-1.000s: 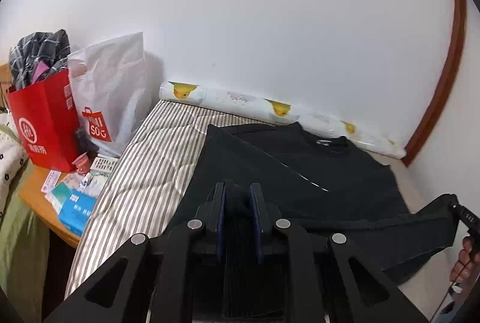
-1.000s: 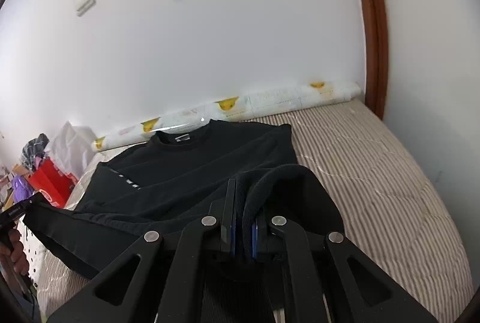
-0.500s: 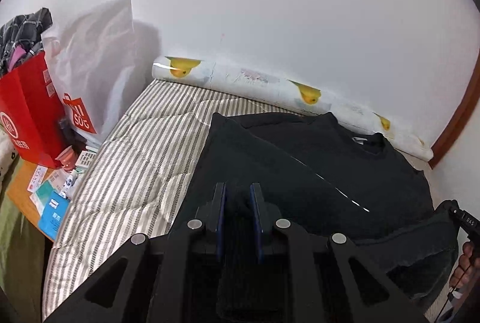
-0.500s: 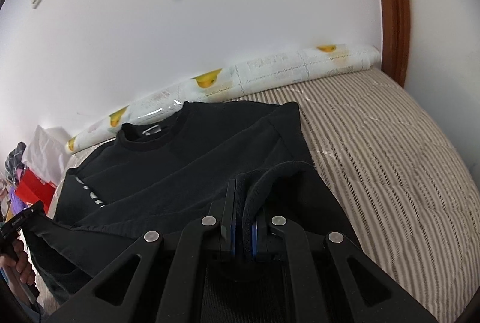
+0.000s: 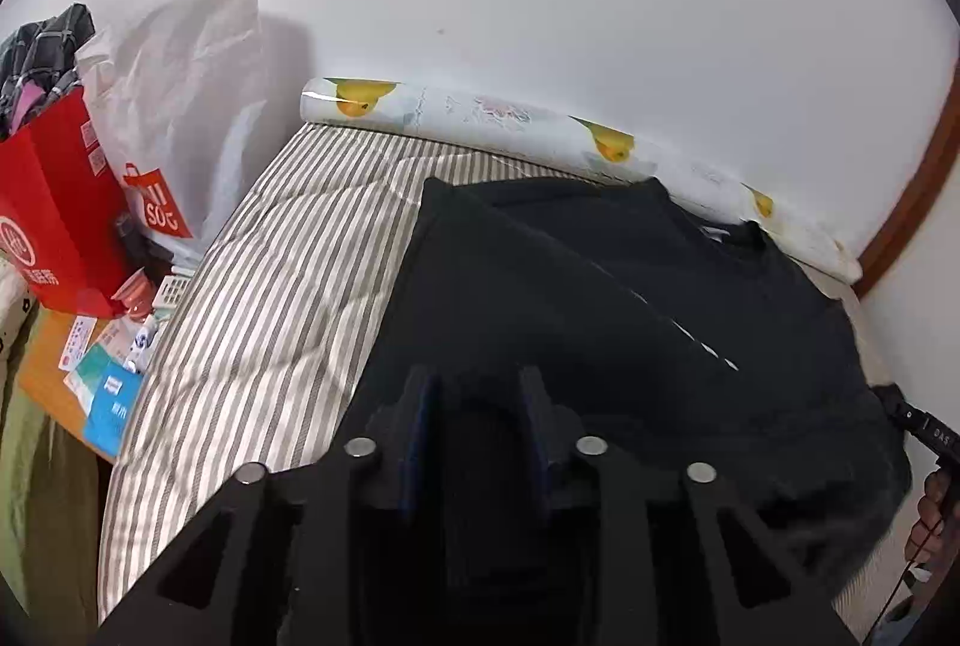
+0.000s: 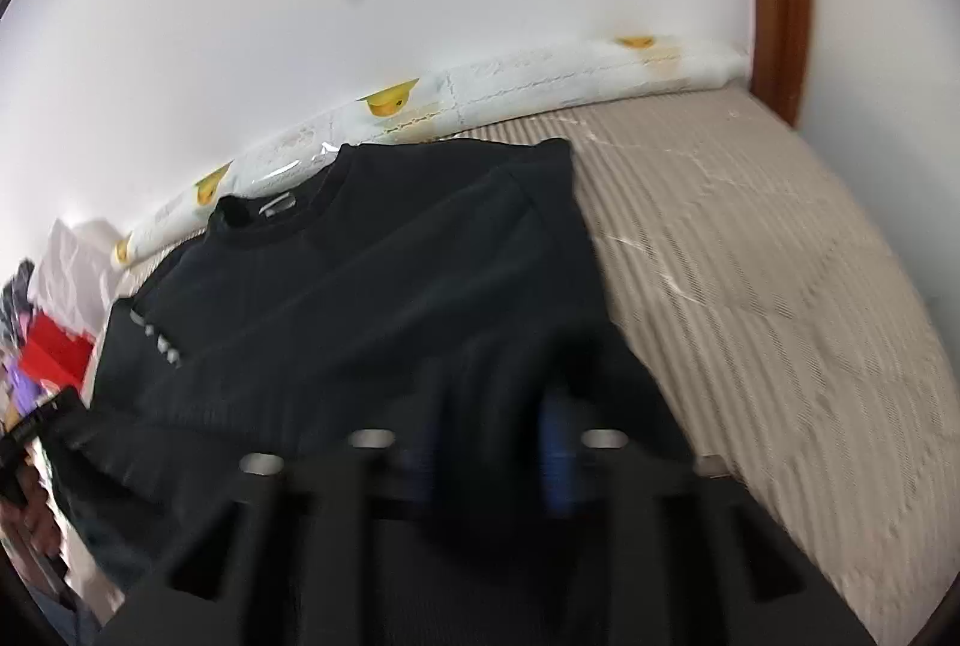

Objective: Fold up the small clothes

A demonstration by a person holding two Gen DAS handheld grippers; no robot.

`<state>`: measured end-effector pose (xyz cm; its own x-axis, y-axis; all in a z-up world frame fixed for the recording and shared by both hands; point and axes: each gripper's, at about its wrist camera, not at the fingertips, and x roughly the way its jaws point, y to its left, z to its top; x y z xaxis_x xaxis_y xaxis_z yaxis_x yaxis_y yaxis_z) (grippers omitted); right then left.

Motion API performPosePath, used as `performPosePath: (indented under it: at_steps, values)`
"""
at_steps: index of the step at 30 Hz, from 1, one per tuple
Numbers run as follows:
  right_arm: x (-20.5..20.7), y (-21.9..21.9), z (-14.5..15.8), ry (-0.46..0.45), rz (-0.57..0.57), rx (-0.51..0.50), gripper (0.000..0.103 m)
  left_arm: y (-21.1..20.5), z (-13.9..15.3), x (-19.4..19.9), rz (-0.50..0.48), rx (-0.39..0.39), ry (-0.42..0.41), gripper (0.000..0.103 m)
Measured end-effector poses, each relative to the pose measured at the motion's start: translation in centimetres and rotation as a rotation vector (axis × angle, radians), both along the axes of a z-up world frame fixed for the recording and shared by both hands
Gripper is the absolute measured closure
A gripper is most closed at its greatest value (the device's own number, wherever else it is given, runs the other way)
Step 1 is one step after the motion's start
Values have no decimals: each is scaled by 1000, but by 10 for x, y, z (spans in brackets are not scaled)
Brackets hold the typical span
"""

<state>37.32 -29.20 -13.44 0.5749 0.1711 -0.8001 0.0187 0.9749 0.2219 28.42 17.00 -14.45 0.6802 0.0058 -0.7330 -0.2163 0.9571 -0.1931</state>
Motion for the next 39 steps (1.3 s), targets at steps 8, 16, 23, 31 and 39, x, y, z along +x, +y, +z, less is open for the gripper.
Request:
performPosePath:
  at_steps: [8,16,23,31,39]
  values:
    - [-90,-27,9,-23,-27,-73,46,0,-7,-76,-41,-56,-4,49]
    - [-126,-42,-23,79,-48,75,45,6,-37,-141,-60,-215,1,47]
    - [-122,-47,-22,63,-101,154,39,23,-61,-139,0,-394,10,45]
    - [-101,-52,-28,60,-164,209,34,33,-60,-114,52,-482,-9,43]
    - [-85,-41,-34,35,-164,162,48,18,-46,-90,72,-305,56,64]
